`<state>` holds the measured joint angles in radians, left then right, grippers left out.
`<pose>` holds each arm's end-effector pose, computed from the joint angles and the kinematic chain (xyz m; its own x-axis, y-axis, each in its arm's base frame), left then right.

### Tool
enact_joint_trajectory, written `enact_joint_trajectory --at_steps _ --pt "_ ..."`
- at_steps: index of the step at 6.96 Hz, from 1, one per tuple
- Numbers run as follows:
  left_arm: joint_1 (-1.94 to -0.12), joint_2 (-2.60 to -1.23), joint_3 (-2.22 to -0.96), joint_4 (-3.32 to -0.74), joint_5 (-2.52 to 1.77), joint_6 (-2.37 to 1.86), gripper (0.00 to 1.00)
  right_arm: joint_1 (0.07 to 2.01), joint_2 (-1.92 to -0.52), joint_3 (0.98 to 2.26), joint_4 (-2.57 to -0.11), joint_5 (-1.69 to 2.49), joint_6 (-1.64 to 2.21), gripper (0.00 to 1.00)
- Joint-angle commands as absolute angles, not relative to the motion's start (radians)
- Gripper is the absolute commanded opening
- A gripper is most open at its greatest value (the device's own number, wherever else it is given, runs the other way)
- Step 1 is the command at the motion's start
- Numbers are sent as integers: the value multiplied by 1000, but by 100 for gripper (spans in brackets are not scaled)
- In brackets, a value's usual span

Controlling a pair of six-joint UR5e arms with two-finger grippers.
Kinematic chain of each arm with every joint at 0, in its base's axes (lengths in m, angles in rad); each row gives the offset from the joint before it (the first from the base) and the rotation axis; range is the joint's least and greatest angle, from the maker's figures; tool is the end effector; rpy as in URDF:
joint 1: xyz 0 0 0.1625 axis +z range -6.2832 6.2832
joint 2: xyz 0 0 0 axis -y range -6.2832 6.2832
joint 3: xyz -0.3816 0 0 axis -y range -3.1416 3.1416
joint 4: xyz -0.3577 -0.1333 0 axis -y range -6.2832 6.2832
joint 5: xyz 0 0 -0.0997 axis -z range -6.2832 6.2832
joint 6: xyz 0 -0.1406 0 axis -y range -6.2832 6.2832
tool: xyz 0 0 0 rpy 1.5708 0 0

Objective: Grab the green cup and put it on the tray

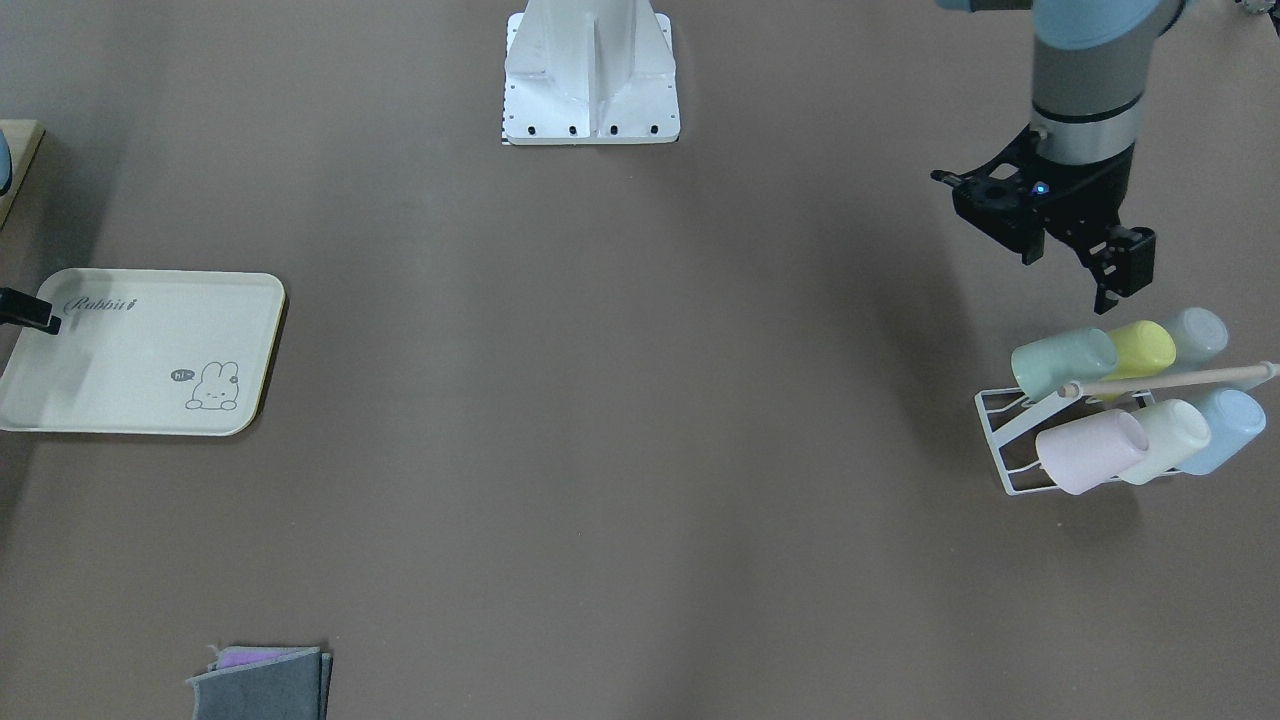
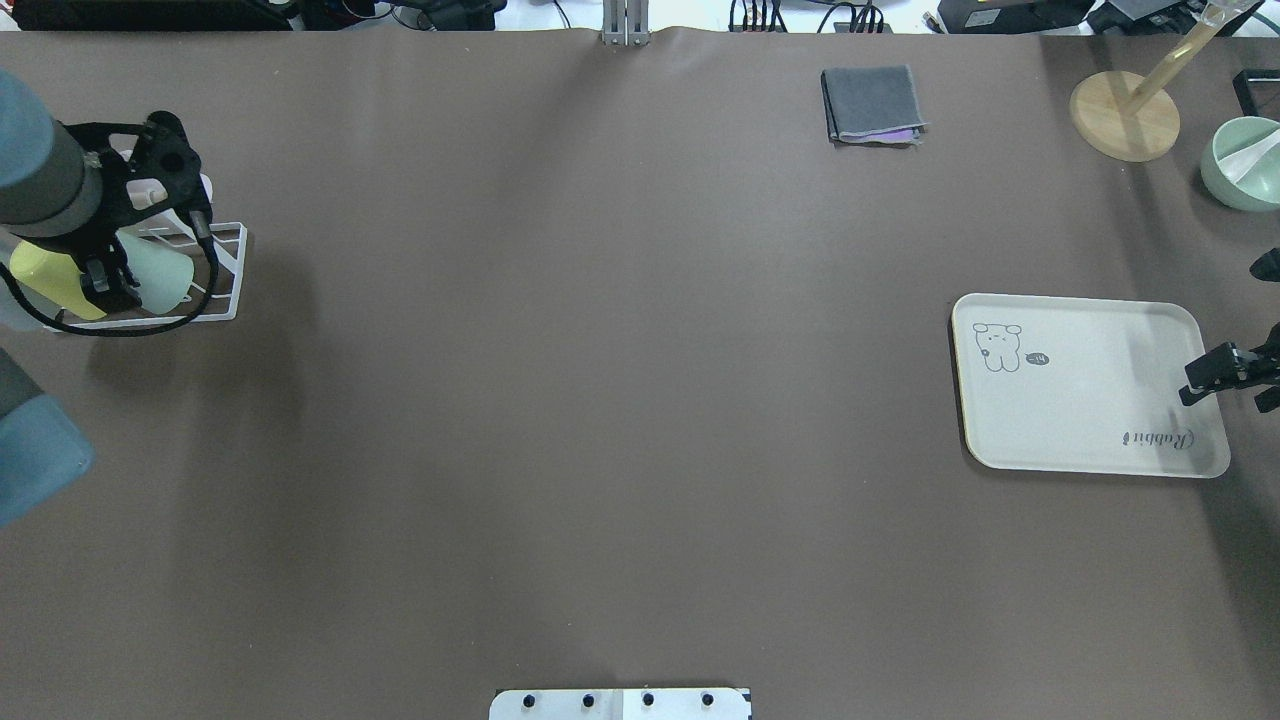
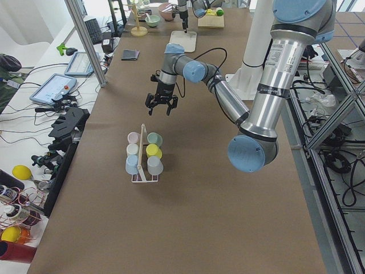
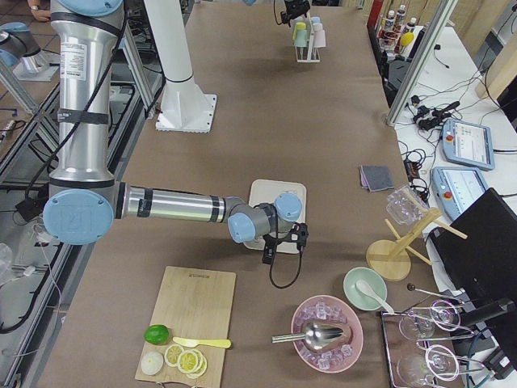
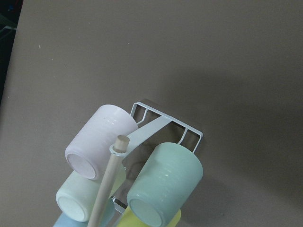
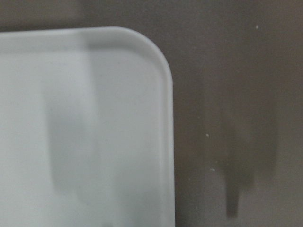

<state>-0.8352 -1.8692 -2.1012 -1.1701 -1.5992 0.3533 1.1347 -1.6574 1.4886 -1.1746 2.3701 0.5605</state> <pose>0.2416 -0.4597 0.3500 0.4767 0.8709 0.1194 -0.8265 0.3978 0.3985 -0.1559 -0.4115 0.6758 0.6962 0.0959 0.7114 0.0489 0.9824 -0.1803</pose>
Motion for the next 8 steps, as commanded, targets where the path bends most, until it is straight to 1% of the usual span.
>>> enact_joint_trajectory --at_steps 1,2,3,5,6,7,8 --pt "-726 -1894 -2053 -1068 -1465 379 98 1134 -1666 1474 -1172 2372 558 98" --pt "-704 -1943 -2001 -1001 -1404 403 98 1132 -1664 1467 -1172 2372 558 87" --pt "-677 -2010 -1927 -909 -1352 417 98 1134 -1655 1468 -1173 2376 560 72" --pt "-657 -2031 -1876 -871 -1322 475 98 1132 -1655 1466 -1173 2376 560 42" --pt "-654 -2058 -1814 -870 -1283 527 98 1132 -1652 1466 -1173 2373 564 38" --pt "-650 -2065 -1769 -871 -1240 569 98 1132 -1652 1470 -1173 2379 563 0" --pt "-638 -2057 -1750 -873 -1238 598 98 1132 -1654 1468 -1172 2382 558 0"
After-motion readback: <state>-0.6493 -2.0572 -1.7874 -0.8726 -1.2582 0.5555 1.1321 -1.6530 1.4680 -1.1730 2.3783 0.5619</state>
